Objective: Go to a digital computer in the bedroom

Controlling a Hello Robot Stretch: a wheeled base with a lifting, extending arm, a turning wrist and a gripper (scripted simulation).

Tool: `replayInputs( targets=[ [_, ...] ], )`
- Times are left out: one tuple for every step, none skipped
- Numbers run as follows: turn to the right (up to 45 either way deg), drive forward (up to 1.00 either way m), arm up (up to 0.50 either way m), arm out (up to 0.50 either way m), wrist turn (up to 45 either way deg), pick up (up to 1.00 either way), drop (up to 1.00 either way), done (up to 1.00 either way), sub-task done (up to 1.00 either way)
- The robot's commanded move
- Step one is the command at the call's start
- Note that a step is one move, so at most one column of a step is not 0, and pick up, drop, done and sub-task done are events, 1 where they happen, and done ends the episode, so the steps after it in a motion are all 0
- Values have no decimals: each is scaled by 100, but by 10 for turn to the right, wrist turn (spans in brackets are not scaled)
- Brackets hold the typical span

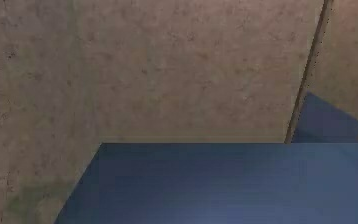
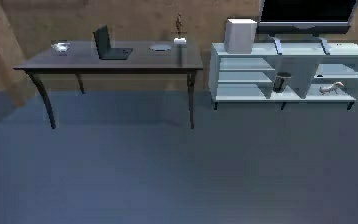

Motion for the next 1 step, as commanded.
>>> replayInputs(
  targets=[
    [390,0,0,0,0,0,0,0,0]
  ],
)
